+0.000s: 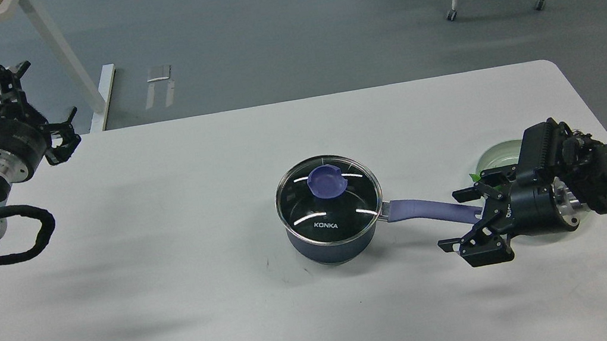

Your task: Open pot lid

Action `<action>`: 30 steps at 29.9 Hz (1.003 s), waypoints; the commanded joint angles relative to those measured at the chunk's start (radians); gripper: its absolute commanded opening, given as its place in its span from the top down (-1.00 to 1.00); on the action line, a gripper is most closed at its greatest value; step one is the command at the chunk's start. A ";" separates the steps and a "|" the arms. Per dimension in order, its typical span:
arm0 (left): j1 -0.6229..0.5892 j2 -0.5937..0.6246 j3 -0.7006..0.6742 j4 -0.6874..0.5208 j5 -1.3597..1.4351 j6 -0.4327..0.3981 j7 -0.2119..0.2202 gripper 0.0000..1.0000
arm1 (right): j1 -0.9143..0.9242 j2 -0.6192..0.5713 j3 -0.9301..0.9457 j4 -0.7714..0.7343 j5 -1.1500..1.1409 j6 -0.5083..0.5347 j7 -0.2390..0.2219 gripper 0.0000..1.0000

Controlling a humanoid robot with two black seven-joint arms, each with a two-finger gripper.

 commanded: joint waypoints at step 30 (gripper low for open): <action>-0.054 0.040 0.002 -0.001 0.027 -0.019 0.014 -0.99 | 0.046 0.084 -0.038 -0.069 -0.066 -0.004 -0.007 0.08</action>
